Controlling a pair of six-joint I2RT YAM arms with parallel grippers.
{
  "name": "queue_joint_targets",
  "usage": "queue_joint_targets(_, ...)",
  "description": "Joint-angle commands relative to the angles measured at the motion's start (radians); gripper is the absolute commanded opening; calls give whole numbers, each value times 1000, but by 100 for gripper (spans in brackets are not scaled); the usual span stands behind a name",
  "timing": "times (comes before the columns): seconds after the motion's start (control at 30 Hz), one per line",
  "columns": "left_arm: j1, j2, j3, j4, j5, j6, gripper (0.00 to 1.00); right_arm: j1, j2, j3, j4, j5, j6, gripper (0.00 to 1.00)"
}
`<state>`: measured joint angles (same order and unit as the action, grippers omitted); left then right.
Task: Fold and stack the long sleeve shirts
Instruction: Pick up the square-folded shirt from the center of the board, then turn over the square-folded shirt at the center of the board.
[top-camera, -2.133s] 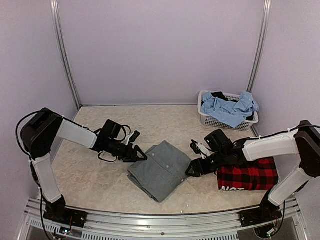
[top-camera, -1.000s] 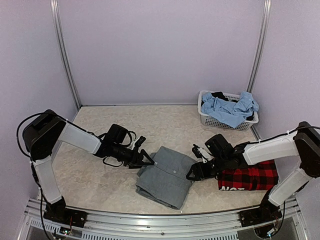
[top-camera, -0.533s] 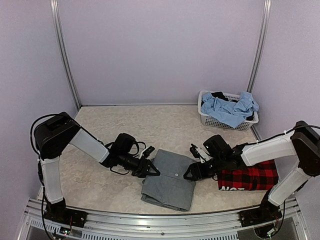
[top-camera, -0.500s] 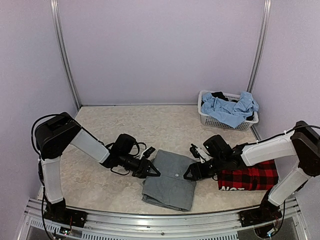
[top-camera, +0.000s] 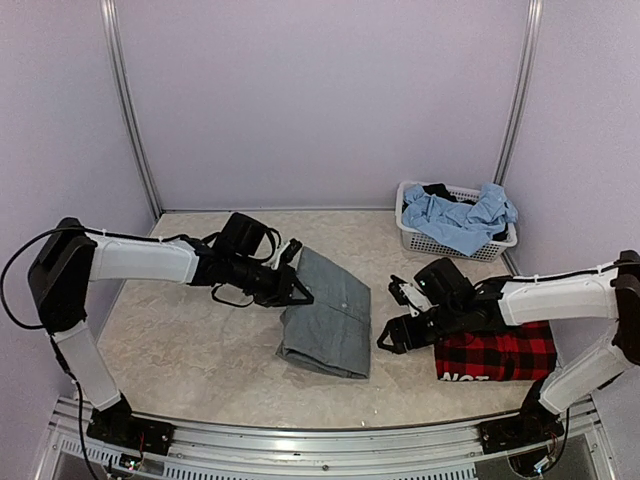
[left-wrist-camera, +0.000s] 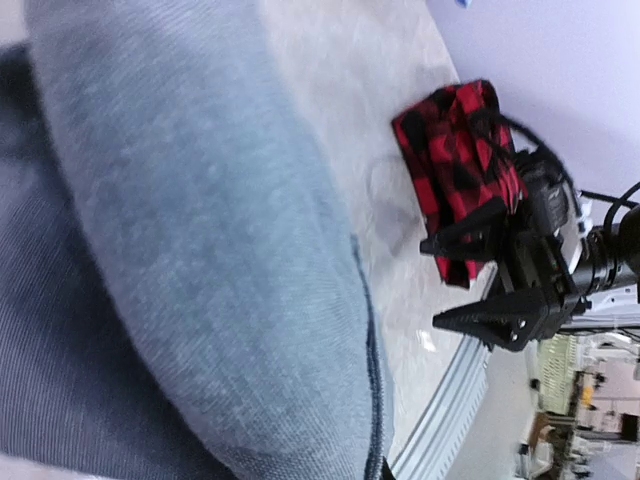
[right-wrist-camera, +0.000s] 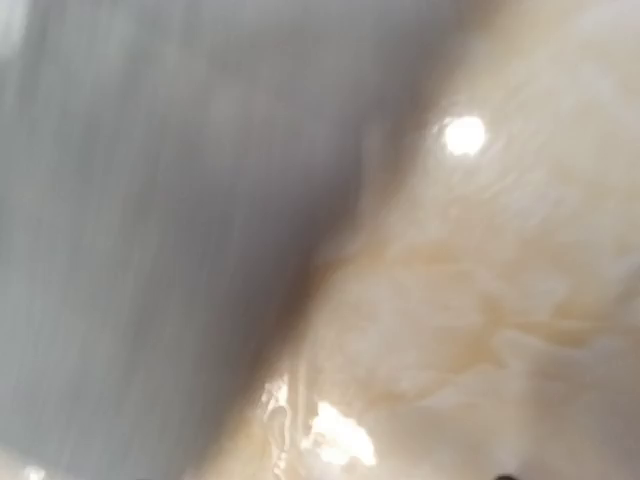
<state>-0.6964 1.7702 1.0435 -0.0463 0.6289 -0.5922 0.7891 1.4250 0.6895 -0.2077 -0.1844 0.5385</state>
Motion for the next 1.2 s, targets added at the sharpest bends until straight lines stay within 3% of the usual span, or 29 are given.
queue_joint_targets(0.0, -29, -90, 264, -467, -377, 185, 0, -56, -97, 40, -133, 83, -63, 70)
queue_joint_targets(0.2, -139, -22, 603, -836, -784, 193, 0, -131, -190, 52, -200, 102, -111, 71)
queue_joint_targets(0.37, -196, 138, 860, -1143, -1077, 148, 0, -153, -205, 48, -218, 102, -129, 71)
queue_joint_targets(0.5, -173, 180, 861, -1176, -1100, 158, 0, -159, -209, 26, -207, 93, -127, 71)
queue_joint_targets(0.67, -102, 108, 767, -1142, -1074, 172, 0, -165, -204, 8, -197, 92, -123, 71)
queue_joint_targets(1.0, 39, -22, 702, -1296, -1283, 151, 0, -170, -155, 1, -167, 68, -119, 71)
queue_joint_targets(1.17, 35, 30, 712, -1298, -1281, 167, 0, -170, -143, -4, -157, 66, -116, 71)
